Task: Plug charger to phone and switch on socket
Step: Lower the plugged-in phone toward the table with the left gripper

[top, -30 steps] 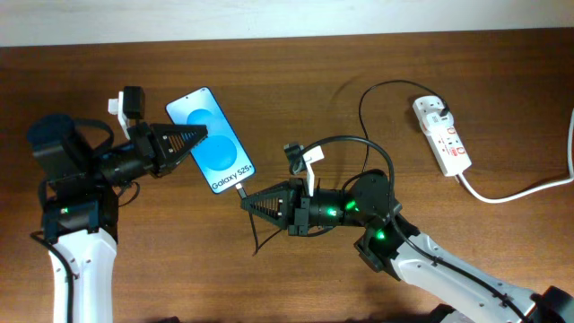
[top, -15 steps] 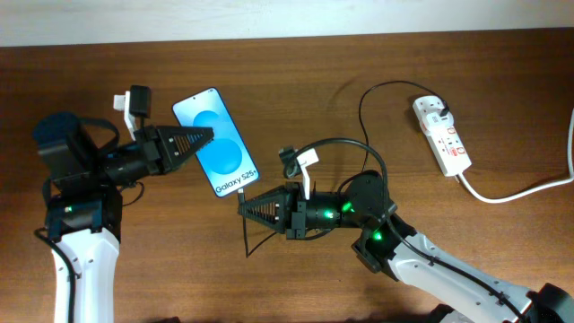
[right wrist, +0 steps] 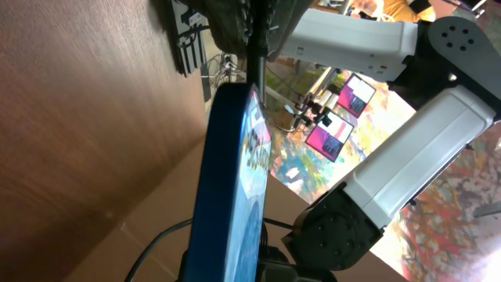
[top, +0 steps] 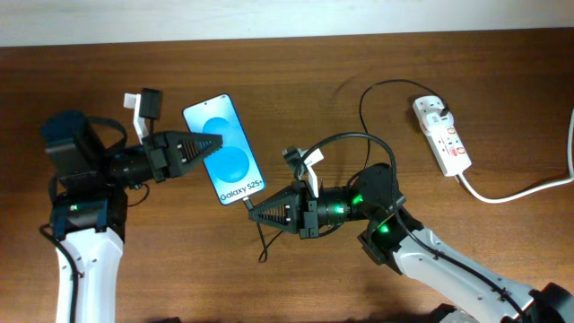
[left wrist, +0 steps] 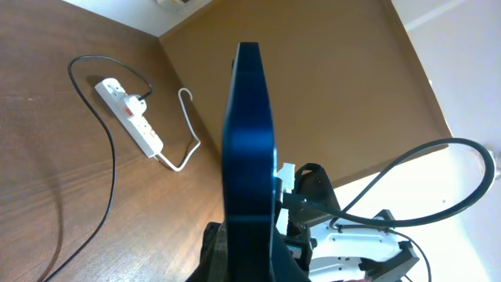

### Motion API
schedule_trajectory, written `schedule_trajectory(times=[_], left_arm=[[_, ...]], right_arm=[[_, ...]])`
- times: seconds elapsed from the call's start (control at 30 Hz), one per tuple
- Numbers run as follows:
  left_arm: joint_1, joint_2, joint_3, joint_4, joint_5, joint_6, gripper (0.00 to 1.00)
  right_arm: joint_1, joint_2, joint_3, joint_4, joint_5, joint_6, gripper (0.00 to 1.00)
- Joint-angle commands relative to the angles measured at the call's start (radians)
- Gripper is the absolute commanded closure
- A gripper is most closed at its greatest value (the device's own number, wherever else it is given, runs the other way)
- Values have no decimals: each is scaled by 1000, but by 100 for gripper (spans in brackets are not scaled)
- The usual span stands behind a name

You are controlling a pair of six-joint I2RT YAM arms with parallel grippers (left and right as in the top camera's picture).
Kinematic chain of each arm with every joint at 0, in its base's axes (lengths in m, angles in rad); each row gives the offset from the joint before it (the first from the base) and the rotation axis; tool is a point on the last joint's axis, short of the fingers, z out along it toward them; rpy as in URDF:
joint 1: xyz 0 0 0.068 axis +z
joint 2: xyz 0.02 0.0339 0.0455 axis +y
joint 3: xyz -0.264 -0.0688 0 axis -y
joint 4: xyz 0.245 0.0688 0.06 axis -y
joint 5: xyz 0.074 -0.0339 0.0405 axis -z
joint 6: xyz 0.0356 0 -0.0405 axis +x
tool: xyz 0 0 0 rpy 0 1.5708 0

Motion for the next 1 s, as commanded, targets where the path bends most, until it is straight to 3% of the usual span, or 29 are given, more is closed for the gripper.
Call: schedule_trajectory(times=[0.0,0.17,0.3,0.43,0.8,0.97], left_arm=[[-56,-11,6,-6,97,20,100],[-82,-11,5,-32,87,30,100],[-82,-11,2,-126,114,136,100],[-82,-11,2,-320,114,299,100],[-150,-11,2,-341,111,335,100],[-154,-11,2,-444,77,425,100]], right_arm=[[-13,-2,60,30,130,-16,96],[6,-2,66,26,156,-43,96],[0,-3,90,25,149,-43,96],[0,-3,115,13,149,-44,96],[0,-3,167,-65,145,-77,96],[0,-3,173,-99,102,-90,96]])
